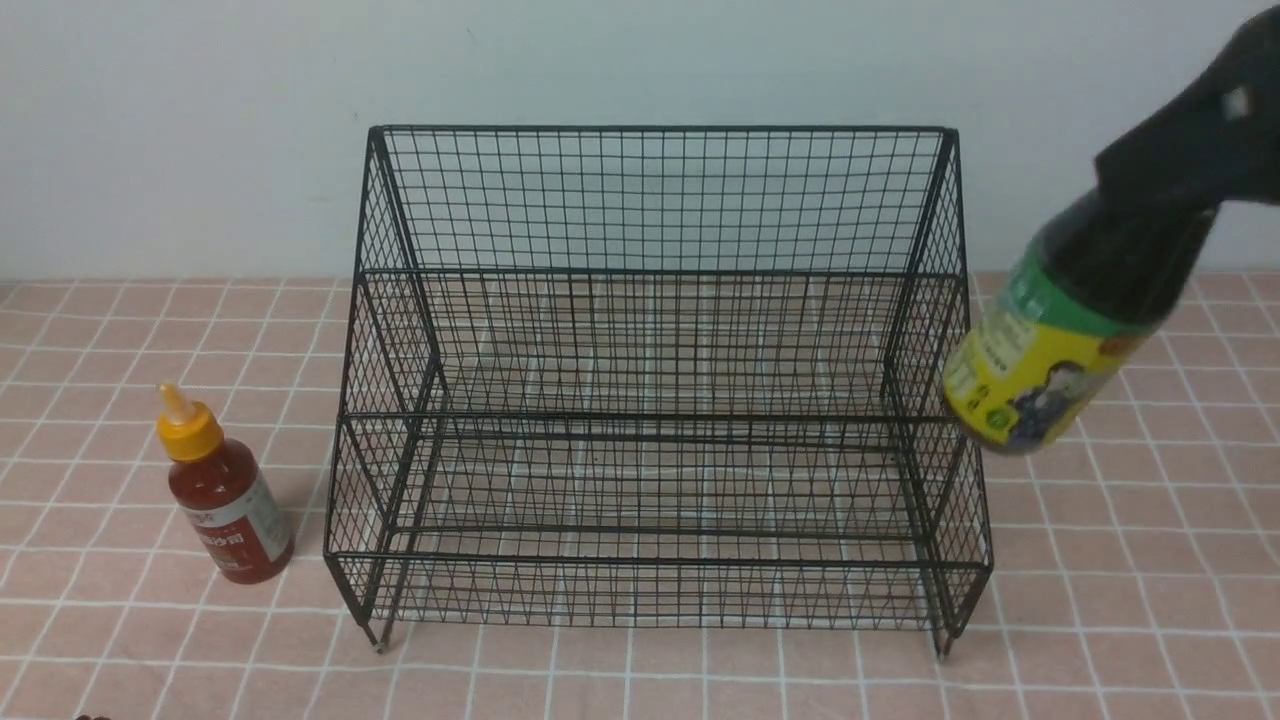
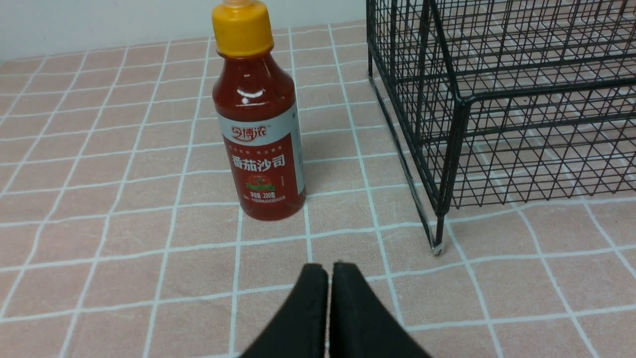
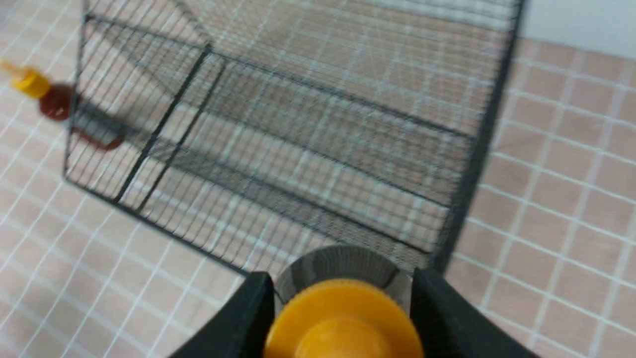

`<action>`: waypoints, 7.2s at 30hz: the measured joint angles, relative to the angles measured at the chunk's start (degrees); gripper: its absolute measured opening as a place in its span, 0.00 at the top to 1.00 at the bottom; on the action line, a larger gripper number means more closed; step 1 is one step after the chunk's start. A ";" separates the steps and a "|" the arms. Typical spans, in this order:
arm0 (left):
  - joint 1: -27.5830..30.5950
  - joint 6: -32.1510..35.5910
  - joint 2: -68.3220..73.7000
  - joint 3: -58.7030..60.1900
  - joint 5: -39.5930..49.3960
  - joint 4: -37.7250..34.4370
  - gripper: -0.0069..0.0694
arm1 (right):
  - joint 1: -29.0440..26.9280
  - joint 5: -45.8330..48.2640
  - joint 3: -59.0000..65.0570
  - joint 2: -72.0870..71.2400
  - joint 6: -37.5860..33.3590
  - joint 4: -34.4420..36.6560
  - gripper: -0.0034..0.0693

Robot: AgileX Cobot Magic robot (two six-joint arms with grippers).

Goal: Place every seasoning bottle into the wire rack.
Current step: Use the right arm to put the condiment bottle back on the shelf, then use the left arm to grab the condiment bottle closest to it

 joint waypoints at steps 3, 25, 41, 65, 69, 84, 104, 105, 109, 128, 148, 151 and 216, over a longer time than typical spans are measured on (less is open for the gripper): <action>0.00 0.00 0.00 0.00 0.00 0.00 0.92 | 5.67 0.05 0.00 3.27 1.43 -1.34 0.51; 0.00 0.00 0.00 0.00 0.00 0.00 0.92 | 16.94 -4.64 -0.23 16.77 15.83 -18.97 0.51; 0.00 0.00 0.00 0.00 0.00 0.00 0.92 | 16.95 -2.02 -0.18 18.76 19.21 -21.86 0.51; 0.00 0.00 0.00 0.00 0.00 0.00 0.92 | 16.95 -3.27 -0.18 27.79 19.52 -14.68 0.51; 0.00 0.00 0.00 0.00 0.00 0.00 0.92 | 17.00 -3.14 -0.18 27.04 19.46 -14.14 0.47; 0.00 0.00 0.00 0.00 0.00 0.00 0.92 | 17.00 -2.69 -0.18 3.30 19.46 -22.46 0.23; 0.00 0.00 0.00 0.00 0.00 0.00 0.92 | 17.00 -51.12 41.76 -68.34 25.58 -33.61 0.97; 0.00 0.00 0.00 0.00 0.00 0.00 0.92 | 17.00 -55.15 44.52 -70.55 26.99 -33.77 0.97; 0.00 0.00 0.00 0.00 0.00 0.00 0.92 | 17.00 -63.13 51.01 -71.98 29.03 -34.08 0.97; 0.00 0.00 0.00 0.00 0.00 0.00 0.92 | 17.00 -63.09 55.28 -71.98 22.11 -30.41 0.97; 0.00 0.00 0.00 0.00 0.00 0.00 0.92 | -7.63 -50.95 72.45 -71.92 2.51 -21.56 0.97; 0.00 0.00 0.00 0.00 0.00 0.00 0.92 | -13.56 -50.60 79.10 -71.81 2.47 -21.66 0.97; 0.00 -2.59 11.23 -16.52 -28.83 -19.42 0.92 | -19.86 -51.84 86.79 -71.69 2.66 -19.72 0.97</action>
